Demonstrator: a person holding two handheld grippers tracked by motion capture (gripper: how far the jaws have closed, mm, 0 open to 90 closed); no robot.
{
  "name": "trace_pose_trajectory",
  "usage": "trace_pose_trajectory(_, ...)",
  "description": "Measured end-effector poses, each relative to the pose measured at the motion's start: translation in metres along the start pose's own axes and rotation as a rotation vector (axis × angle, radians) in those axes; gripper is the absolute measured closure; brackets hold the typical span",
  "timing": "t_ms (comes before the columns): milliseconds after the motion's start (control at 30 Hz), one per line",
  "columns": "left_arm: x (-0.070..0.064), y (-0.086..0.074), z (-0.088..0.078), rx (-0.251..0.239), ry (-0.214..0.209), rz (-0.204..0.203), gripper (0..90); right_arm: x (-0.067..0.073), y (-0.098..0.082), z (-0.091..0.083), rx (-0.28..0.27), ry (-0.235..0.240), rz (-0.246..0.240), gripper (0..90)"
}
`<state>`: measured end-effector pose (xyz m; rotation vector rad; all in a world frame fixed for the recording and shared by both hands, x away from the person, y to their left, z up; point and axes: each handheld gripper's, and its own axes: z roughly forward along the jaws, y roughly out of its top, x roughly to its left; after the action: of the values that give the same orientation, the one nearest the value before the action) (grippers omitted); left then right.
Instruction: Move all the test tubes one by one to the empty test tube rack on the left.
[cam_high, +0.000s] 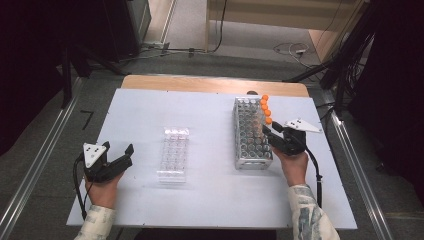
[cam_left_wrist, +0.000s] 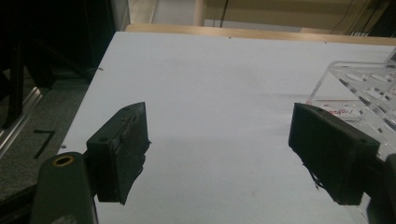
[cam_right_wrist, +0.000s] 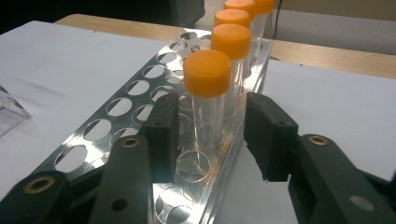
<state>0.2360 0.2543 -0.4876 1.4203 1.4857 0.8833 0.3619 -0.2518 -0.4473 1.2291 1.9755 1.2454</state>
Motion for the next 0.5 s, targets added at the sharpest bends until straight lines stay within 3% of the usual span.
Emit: trace_pose_trajectory(500,-0.001,0.0,0.0,-0.003,-0.003,0.002,20.2,0.001,-0.002,0.012,0.021,-0.005,-0.007,68.2)
